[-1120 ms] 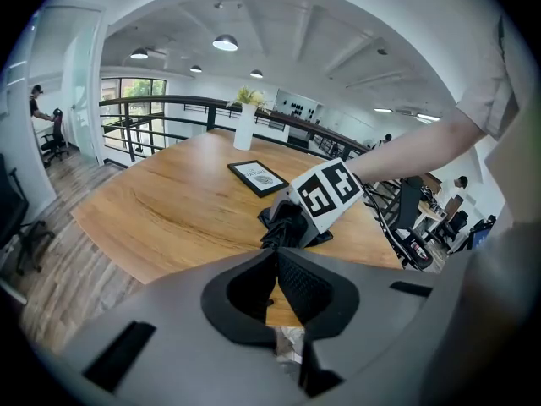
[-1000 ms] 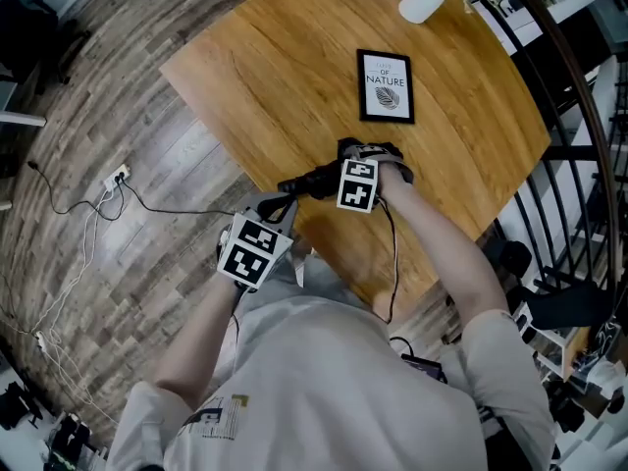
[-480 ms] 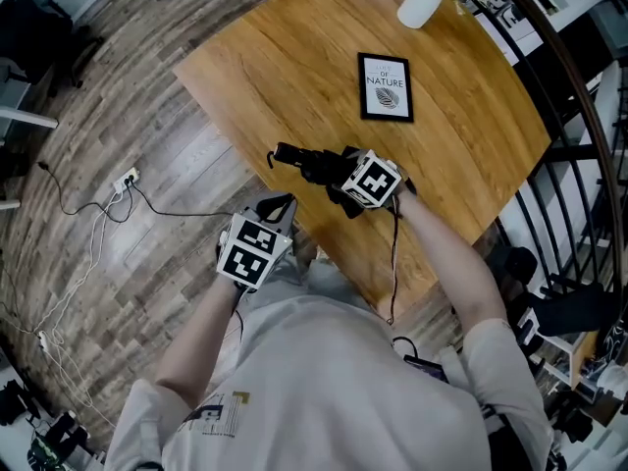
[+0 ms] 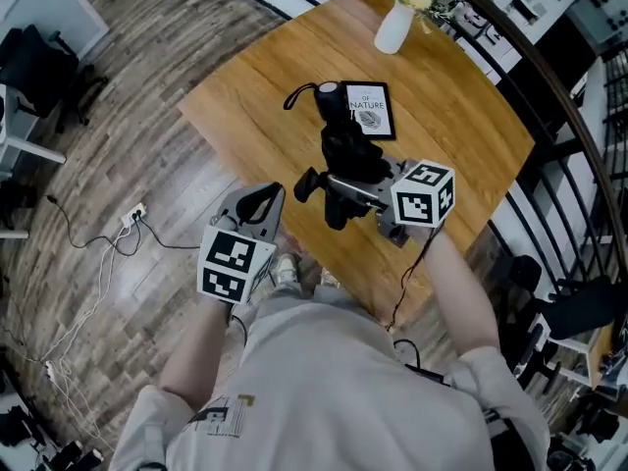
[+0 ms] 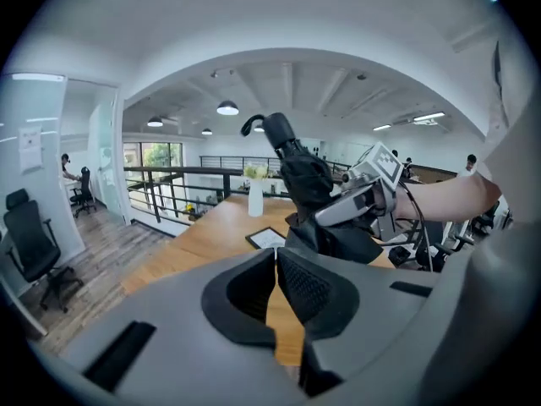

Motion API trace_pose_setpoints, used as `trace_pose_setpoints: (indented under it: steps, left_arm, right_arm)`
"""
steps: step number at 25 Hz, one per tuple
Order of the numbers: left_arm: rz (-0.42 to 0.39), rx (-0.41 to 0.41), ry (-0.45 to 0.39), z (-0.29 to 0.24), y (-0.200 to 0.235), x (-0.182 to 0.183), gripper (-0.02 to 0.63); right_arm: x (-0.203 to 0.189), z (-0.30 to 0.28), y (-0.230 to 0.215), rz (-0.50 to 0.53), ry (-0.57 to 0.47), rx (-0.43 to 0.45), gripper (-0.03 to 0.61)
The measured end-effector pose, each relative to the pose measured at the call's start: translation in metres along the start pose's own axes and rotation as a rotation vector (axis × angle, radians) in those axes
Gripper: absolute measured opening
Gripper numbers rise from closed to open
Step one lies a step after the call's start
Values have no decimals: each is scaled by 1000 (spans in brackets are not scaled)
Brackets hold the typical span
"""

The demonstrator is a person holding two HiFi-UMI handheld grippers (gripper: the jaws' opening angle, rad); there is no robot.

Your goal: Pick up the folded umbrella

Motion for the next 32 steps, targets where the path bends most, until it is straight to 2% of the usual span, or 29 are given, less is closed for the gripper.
trace_pose_setpoints:
  steps: [4,9,14,17,22,29,32]
  left_arm:
    - [-100,30,-120,26,-9,63,25]
    - [-239,122,-299,67,-11,132,25]
    - [-247,139,-389,92,-28,176,25]
    - [-285,155,-409,102,-33,184,25]
    - [-349,174,-429,107,-37,186,25]
    - [-329,147,-444,98,-47,180,25]
    - [-315,138,-389,83,-47,163,25]
  right_arm:
    - [67,58,33,89,-233,-47,282]
    - [129,113,58,123,-465,-159,285]
    - [158,162,74,188,-621,-303,288]
    - [159,182,86,237,-684,-347,291]
    - [152,213,95,257,-760,-428,291]
    - [129,237,94,210,-791,-482,291]
    - [117,235,93,233,-764,-507,291]
Point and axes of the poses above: the fingertips, and each gripper's own axes: z backward along the fingers, y to its left, x out of its top, the point moved 4 cm from there along z, backward along the fingers, and after that the axes turned 13 degrees about -x, right-handed, at the moved point
